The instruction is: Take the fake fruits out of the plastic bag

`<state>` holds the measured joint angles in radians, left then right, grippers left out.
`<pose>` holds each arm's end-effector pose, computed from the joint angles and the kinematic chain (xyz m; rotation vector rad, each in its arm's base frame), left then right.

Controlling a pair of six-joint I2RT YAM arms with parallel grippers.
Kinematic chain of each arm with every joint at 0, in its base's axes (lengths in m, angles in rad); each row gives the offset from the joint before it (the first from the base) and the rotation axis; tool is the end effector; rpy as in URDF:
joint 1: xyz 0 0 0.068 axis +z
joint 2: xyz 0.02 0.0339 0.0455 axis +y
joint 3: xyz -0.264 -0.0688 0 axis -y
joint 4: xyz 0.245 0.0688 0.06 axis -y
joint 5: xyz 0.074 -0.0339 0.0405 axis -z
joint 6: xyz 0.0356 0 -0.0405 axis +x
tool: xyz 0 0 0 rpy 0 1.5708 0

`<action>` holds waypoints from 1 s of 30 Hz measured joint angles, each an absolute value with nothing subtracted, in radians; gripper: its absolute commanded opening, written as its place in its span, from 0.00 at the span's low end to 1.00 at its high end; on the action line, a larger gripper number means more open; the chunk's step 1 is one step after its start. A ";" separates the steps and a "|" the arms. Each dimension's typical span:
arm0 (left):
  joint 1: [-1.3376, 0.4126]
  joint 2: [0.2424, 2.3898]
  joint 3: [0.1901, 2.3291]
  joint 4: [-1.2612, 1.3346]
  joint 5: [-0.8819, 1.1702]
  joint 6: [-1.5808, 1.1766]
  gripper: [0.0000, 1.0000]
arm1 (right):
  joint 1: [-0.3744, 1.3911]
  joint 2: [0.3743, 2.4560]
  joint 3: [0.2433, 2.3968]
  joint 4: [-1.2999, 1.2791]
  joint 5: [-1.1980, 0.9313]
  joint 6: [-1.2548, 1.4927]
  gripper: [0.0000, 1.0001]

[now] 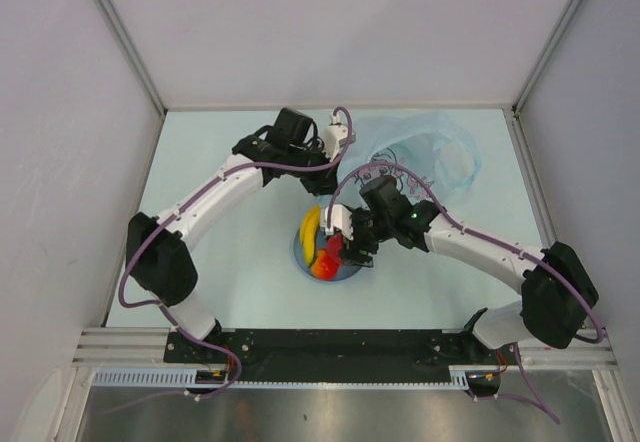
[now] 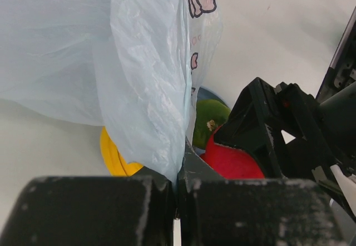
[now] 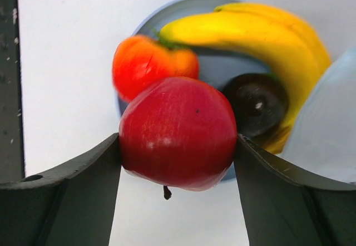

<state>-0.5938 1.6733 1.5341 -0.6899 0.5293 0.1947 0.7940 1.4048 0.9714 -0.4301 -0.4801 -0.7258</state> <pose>0.2955 -0.2212 0.3243 1.1527 2.1138 -0.8206 0.1933 0.2201 0.2452 -1.7991 1.5804 0.6134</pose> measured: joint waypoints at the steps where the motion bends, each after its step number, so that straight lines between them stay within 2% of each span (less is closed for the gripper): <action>1: -0.593 1.671 1.534 -0.691 0.527 0.195 0.00 | 0.795 1.412 0.981 -0.422 -0.476 -0.726 0.59; 18: -0.594 1.662 1.533 -0.690 0.521 0.204 0.00 | 0.826 1.568 1.046 -0.237 -0.421 -0.710 0.68; 25: -0.598 1.660 1.533 -0.690 0.514 0.205 0.00 | 0.842 1.604 1.060 -0.191 -0.416 -0.700 0.93; 30: -0.599 1.660 1.533 -0.690 0.514 0.211 0.00 | 0.844 1.612 1.061 -0.191 -0.398 -0.695 1.00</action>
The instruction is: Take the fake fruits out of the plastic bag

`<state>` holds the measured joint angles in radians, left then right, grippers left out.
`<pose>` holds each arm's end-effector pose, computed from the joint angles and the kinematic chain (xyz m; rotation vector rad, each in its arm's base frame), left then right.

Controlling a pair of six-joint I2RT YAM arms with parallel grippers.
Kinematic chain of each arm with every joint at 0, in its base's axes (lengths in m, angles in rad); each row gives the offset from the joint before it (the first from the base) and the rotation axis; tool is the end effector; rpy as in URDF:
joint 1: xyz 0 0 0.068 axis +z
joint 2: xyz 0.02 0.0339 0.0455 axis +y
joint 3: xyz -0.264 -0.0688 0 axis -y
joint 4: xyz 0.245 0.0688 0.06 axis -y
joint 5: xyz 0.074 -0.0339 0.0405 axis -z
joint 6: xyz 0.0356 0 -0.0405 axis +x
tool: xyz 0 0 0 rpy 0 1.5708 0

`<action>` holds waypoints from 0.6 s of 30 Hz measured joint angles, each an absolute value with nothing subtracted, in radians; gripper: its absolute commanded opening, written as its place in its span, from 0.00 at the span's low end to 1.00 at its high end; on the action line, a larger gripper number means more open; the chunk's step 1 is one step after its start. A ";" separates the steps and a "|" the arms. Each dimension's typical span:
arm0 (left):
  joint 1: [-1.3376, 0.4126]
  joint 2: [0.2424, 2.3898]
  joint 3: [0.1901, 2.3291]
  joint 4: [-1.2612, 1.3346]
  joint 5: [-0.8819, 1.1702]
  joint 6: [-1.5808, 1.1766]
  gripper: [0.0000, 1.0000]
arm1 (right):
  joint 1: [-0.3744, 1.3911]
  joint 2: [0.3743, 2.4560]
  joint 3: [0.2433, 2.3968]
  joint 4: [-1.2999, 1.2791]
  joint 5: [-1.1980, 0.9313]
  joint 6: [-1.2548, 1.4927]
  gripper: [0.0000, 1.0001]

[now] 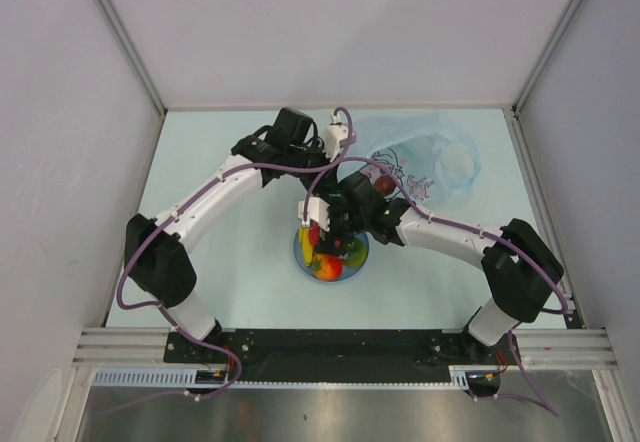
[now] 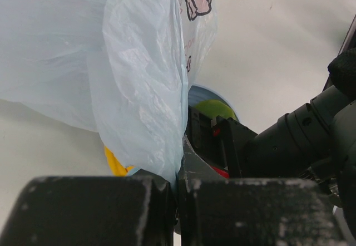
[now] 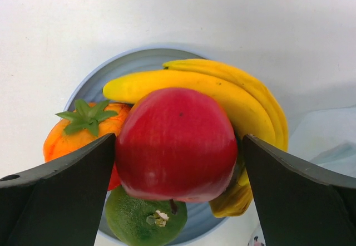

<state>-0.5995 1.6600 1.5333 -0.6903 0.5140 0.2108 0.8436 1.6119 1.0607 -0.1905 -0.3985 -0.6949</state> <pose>0.2923 -0.2210 0.3285 1.1670 2.0922 -0.7966 0.2222 0.2705 0.2279 -1.7397 1.5042 0.5362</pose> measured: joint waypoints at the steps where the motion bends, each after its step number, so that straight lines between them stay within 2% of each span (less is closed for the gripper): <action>1: -0.599 1.660 1.533 -0.690 0.514 0.211 0.00 | 0.844 1.612 1.061 -0.190 -0.397 -0.692 1.00; 18: -0.604 1.660 1.543 -0.649 0.520 0.209 0.00 | 0.830 1.571 1.064 -0.201 -0.466 -0.555 1.00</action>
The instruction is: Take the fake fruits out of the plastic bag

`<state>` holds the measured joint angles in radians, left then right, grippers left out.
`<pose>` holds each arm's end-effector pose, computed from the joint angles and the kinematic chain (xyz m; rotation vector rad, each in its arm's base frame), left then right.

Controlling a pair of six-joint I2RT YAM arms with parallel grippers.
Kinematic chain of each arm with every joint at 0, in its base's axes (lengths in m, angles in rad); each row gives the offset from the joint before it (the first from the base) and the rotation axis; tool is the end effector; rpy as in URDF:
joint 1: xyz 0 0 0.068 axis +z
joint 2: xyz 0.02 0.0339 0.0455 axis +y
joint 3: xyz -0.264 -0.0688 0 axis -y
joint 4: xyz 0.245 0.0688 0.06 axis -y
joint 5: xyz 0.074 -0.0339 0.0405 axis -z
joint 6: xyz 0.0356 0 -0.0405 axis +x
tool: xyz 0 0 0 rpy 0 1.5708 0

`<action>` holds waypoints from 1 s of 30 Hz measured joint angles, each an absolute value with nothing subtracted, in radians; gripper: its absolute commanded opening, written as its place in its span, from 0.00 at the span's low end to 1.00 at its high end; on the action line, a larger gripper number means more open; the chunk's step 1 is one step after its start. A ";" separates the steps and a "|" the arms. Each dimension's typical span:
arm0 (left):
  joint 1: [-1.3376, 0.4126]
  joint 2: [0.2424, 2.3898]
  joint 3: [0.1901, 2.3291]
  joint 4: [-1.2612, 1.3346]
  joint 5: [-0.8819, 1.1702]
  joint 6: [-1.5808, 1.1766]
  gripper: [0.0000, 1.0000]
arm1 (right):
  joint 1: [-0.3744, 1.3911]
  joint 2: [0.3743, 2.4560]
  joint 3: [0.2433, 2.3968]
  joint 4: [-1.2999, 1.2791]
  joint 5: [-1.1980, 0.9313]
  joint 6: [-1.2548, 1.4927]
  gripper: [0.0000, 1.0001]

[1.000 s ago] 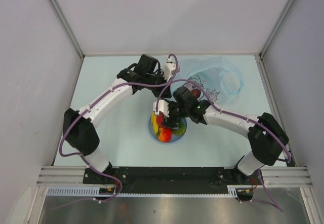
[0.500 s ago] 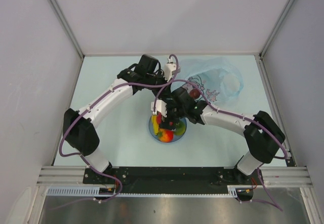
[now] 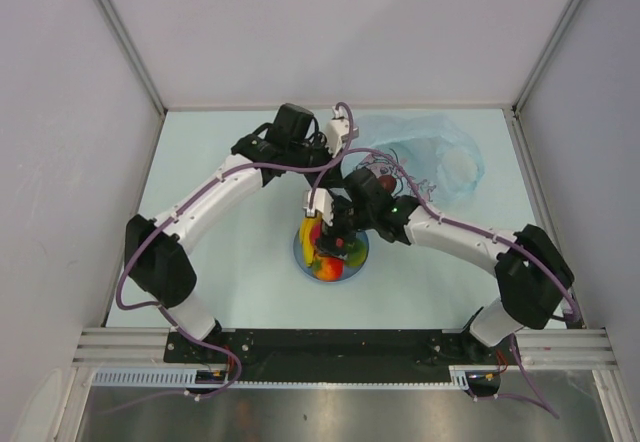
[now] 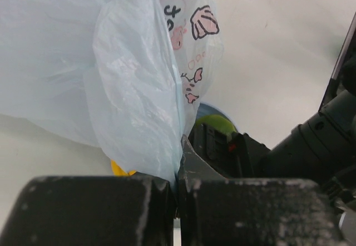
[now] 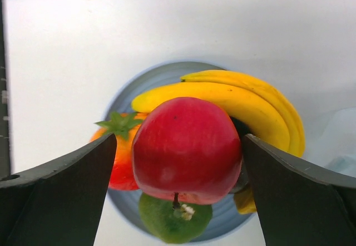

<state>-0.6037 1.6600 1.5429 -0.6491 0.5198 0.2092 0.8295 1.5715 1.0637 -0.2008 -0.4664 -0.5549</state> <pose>0.2941 -0.2243 0.3347 1.1643 2.0376 -0.8025 0.2203 0.2644 0.2419 -1.6350 1.5847 0.6751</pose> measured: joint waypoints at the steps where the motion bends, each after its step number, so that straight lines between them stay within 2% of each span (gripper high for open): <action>1: -0.604 1.660 1.549 -0.643 0.522 0.209 0.00 | 0.828 1.559 1.066 -0.213 -0.476 -0.545 1.00; 6: -0.608 1.660 1.582 -0.618 0.524 0.211 0.00 | 0.812 1.456 1.076 -0.300 -0.513 -0.504 1.00; 17: -0.608 1.689 1.583 -0.685 0.516 0.211 0.00 | 0.568 1.283 1.109 -0.421 -0.557 -0.405 1.00; 23: -0.608 1.694 1.601 -0.714 0.513 0.215 0.00 | 0.401 1.260 1.110 -0.403 -0.530 -0.218 0.89; 25: -0.608 1.694 1.614 -0.720 0.507 0.220 0.00 | 0.326 1.270 1.106 -0.374 -0.502 -0.141 0.81; 30: -0.608 1.694 1.625 -0.721 0.507 0.220 0.00 | 0.234 1.305 1.093 -0.307 -0.405 -0.039 0.68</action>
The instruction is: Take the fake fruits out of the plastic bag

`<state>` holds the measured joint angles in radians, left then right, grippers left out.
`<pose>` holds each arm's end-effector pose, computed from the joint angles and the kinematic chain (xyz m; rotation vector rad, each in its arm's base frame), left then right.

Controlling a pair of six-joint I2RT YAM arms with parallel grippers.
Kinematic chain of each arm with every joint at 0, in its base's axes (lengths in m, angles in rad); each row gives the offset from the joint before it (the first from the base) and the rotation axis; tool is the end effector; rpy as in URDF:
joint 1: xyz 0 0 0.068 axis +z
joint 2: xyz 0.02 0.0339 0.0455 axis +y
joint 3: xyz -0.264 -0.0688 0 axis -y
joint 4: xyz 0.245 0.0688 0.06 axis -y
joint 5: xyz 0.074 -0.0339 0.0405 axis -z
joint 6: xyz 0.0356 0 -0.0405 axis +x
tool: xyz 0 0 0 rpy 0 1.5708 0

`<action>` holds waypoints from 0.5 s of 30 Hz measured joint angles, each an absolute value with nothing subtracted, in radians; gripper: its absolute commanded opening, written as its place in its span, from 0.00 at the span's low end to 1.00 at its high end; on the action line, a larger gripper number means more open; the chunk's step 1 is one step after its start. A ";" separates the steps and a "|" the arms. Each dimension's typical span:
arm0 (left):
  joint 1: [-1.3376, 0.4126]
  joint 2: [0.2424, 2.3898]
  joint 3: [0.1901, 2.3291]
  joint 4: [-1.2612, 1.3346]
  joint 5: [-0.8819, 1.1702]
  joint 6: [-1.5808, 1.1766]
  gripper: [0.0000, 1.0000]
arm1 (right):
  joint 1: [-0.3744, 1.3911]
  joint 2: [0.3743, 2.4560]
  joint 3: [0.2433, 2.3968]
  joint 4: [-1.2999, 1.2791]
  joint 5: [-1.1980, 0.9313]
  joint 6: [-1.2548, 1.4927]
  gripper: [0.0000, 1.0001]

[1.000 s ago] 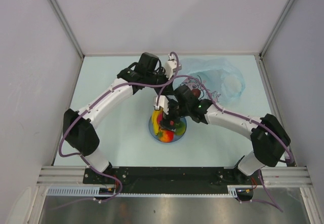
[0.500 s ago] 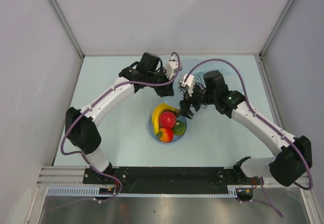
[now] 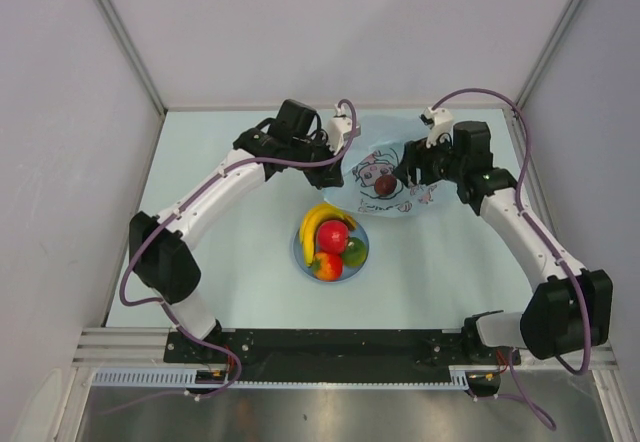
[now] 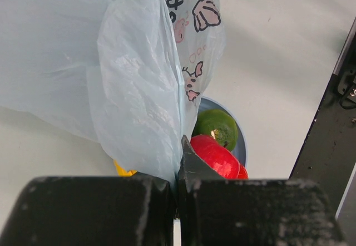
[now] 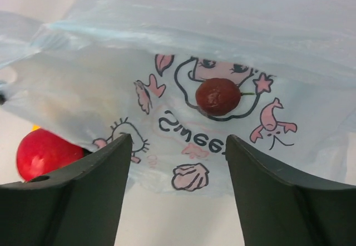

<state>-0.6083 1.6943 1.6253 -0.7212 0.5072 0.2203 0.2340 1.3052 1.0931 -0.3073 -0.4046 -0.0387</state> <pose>0.2979 -0.2285 0.3438 1.1788 2.0563 -0.7863 0.2842 0.0821 0.3223 -0.5265 2.0215 0.5408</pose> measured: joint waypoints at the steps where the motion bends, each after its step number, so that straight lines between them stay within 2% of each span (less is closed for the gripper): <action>1: -0.608 1.694 1.625 -0.722 0.507 0.220 0.00 | 0.233 1.317 1.093 -0.294 -0.393 -0.033 0.67; 8: -0.608 1.694 1.625 -0.722 0.508 0.220 0.00 | 0.236 1.429 1.093 -0.224 -0.334 0.024 0.66; 10: -0.608 1.694 1.625 -0.721 0.508 0.220 0.00 | 0.236 1.465 1.093 -0.210 -0.315 0.045 0.72; 11: -0.608 1.694 1.625 -0.722 0.508 0.220 0.00 | 0.237 1.488 1.093 -0.200 -0.301 0.058 0.79; 15: -0.608 1.691 1.625 -0.721 0.507 0.221 0.00 | 0.244 1.560 1.092 -0.178 -0.262 0.088 0.89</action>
